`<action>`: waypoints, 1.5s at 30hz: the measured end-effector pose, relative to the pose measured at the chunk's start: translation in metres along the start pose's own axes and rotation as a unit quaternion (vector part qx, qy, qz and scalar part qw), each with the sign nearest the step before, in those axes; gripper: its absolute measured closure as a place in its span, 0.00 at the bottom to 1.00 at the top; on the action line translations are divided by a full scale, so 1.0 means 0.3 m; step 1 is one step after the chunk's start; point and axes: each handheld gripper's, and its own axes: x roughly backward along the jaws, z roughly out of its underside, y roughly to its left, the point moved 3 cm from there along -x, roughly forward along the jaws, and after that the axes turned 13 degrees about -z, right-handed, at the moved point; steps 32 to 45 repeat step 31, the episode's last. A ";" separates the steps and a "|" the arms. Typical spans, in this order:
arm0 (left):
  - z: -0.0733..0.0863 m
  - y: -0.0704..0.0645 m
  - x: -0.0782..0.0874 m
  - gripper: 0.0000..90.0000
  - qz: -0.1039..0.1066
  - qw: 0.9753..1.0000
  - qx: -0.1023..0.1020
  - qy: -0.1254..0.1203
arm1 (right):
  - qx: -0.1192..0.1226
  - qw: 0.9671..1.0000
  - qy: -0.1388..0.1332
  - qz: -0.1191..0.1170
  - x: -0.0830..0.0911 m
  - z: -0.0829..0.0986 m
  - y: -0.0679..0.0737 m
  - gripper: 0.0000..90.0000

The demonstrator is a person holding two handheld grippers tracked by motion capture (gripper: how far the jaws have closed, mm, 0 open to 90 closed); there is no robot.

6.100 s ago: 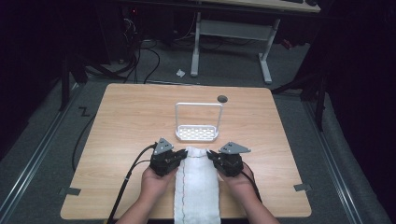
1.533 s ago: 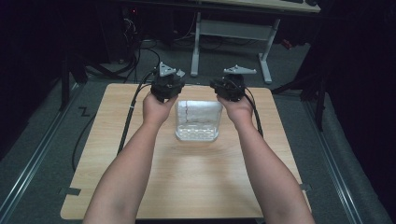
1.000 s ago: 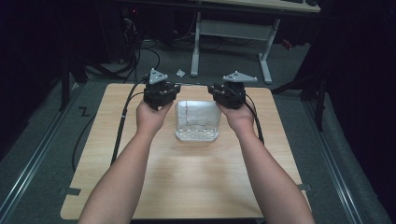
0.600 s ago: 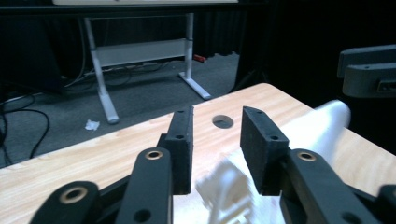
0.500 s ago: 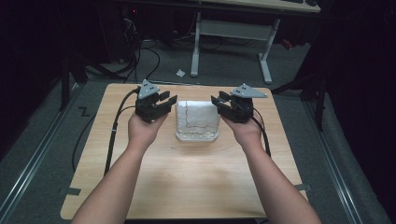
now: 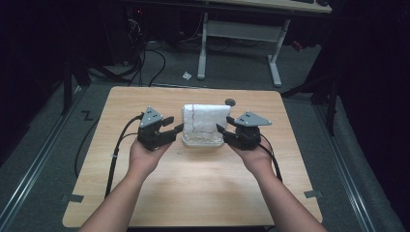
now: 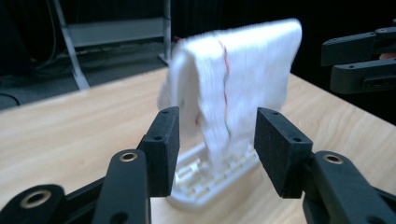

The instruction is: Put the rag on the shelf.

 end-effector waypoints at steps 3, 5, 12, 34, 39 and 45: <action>0.079 -0.012 -0.005 0.56 0.003 1.000 -0.007 0.020 | -0.003 1.000 0.013 -0.003 -0.015 0.052 0.020 0.57; 0.127 -0.019 -0.012 0.56 0.010 0.999 -0.009 0.037 | -0.003 1.000 0.022 -0.002 -0.023 0.080 0.031 0.55; 0.314 -0.048 -0.009 0.55 0.023 0.995 -0.027 0.099 | -0.015 0.999 0.046 -0.011 -0.045 0.209 0.082 0.50; 0.501 -0.092 0.153 0.46 0.053 0.989 -0.023 0.136 | -0.076 0.994 0.069 0.021 0.087 0.506 0.120 0.48; 0.501 -0.092 0.153 0.46 0.053 0.989 -0.023 0.136 | -0.076 0.994 0.069 0.021 0.087 0.506 0.120 0.48; 0.501 -0.092 0.153 0.46 0.053 0.989 -0.023 0.136 | -0.076 0.994 0.069 0.021 0.087 0.506 0.120 0.48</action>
